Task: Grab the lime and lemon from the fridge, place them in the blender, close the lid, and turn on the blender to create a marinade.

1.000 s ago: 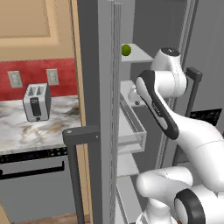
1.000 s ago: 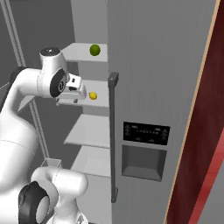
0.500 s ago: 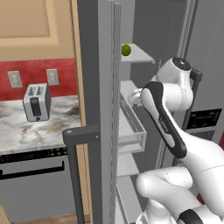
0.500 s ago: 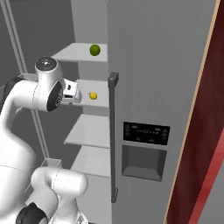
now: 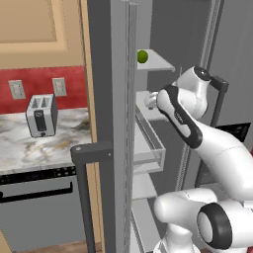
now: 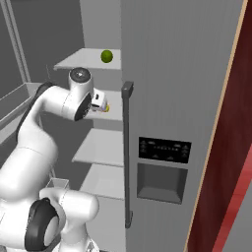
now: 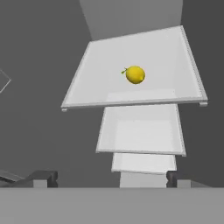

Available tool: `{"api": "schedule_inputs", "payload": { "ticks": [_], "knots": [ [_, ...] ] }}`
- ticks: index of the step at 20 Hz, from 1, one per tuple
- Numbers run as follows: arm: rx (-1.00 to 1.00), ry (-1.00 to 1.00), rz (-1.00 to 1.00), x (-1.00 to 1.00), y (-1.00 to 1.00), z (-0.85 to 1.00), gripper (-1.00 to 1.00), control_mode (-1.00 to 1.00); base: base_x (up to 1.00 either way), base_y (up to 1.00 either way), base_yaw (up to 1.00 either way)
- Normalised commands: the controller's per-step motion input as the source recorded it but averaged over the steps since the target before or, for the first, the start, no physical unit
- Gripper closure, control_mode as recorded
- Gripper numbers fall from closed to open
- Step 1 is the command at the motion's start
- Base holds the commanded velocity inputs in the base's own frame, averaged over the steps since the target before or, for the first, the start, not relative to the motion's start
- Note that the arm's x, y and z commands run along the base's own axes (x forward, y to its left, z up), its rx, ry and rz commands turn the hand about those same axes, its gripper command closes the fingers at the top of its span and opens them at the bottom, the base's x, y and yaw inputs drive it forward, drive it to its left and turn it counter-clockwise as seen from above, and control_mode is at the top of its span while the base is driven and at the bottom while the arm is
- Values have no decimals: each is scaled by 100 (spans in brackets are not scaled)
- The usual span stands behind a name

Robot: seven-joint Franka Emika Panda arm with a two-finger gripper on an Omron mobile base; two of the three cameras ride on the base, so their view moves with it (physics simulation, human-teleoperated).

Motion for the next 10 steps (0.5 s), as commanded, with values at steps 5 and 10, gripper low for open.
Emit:
{"api": "schedule_inputs", "payload": {
  "ticks": [5, 10],
  "knots": [
    [-4, 0, -2, 74, -15, -36, -100, -100, 0, 0, 0],
    [-5, -2, 4, 26, 7, -32, -100, -100, 0, 0, 0]
  ]
}}
